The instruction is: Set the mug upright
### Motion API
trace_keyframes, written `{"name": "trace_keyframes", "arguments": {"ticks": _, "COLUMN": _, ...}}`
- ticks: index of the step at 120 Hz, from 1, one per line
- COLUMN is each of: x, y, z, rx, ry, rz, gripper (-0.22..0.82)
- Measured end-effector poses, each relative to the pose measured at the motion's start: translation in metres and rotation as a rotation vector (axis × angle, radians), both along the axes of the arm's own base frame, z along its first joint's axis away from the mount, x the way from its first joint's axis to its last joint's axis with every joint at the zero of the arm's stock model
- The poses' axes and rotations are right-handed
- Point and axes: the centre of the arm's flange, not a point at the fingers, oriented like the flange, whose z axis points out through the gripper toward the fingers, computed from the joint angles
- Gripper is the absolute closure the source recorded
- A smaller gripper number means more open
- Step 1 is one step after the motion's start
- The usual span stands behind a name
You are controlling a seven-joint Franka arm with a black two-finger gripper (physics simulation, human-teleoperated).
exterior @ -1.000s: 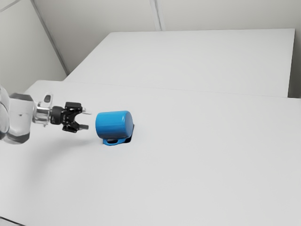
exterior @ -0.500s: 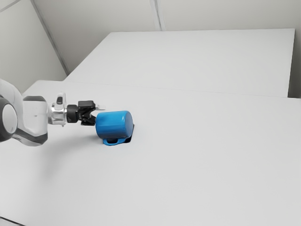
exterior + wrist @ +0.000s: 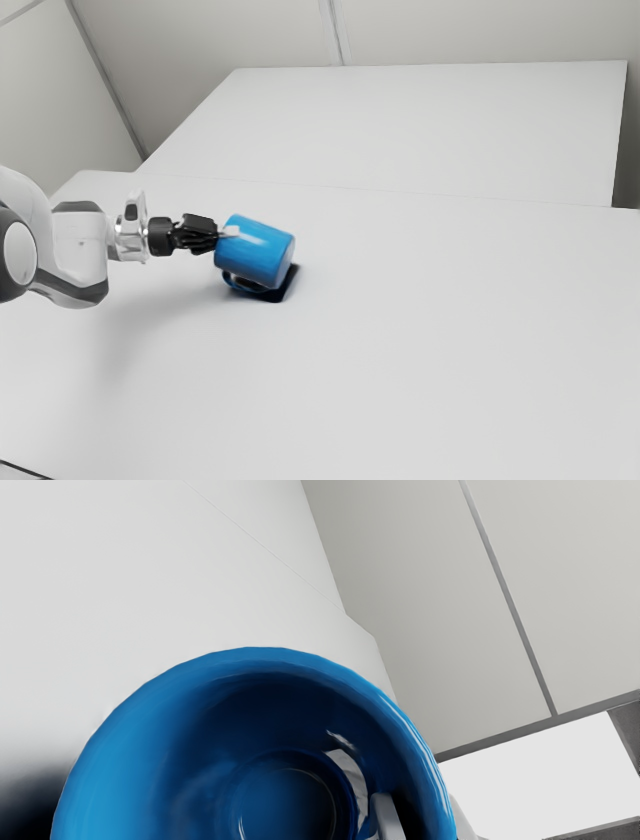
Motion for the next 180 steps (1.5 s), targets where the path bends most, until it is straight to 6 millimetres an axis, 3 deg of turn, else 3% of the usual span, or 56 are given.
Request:
{"name": "trace_keyframes", "arguments": {"ticks": 24, "x": 0.001, "y": -0.003, "z": 0.004, "rx": 0.007, "ry": -0.031, "rz": -0.016, "gripper": 0.76}}
{"name": "trace_keyframes", "arguments": {"ticks": 36, "x": 0.011, "y": -0.01, "z": 0.037, "rx": 0.059, "ry": -0.094, "rz": -0.049, "gripper": 0.78}}
{"name": "trace_keyframes", "arguments": {"ticks": 50, "x": 0.021, "y": -0.018, "z": 0.083, "rx": 0.259, "ry": -0.133, "rz": -0.159, "gripper": 0.79}}
{"name": "trace_keyframes", "arguments": {"ticks": 72, "x": 0.034, "y": -0.034, "z": 0.108, "rx": 0.623, "ry": -0.09, "rz": -0.326, "gripper": 0.79}}
{"name": "trace_keyframes", "arguments": {"ticks": 85, "x": 0.047, "y": -0.053, "z": 0.139, "rx": 0.83, "ry": -0.094, "rz": -0.415, "gripper": 0.79}}
{"name": "trace_keyframes", "arguments": {"ticks": 96, "x": 0.048, "y": -0.058, "z": 0.149, "rx": 0.963, "ry": -0.041, "rz": -0.436, "gripper": 0.79}}
{"name": "trace_keyframes", "arguments": {"ticks": 112, "x": 0.044, "y": -0.092, "z": 0.169, "rx": 1.167, "ry": 0.04, "rz": -0.476, "gripper": 0.79}}
{"name": "trace_keyframes", "arguments": {"ticks": 130, "x": 0.026, "y": -0.13, "z": 0.171, "rx": 1.283, "ry": 0.139, "rz": -0.451, "gripper": 0.79}}
{"name": "trace_keyframes", "arguments": {"ticks": 149, "x": -0.002, "y": -0.175, "z": 0.142, "rx": 1.314, "ry": 0.235, "rz": -0.408, "gripper": 0.79}}
{"name": "trace_keyframes", "arguments": {"ticks": 163, "x": -0.023, "y": -0.207, "z": 0.133, "rx": 1.313, "ry": 0.281, "rz": -0.359, "gripper": 0.79}}
{"name": "trace_keyframes", "arguments": {"ticks": 180, "x": -0.051, "y": -0.206, "z": 0.122, "rx": 1.288, "ry": 0.366, "rz": -0.243, "gripper": 0.79}}
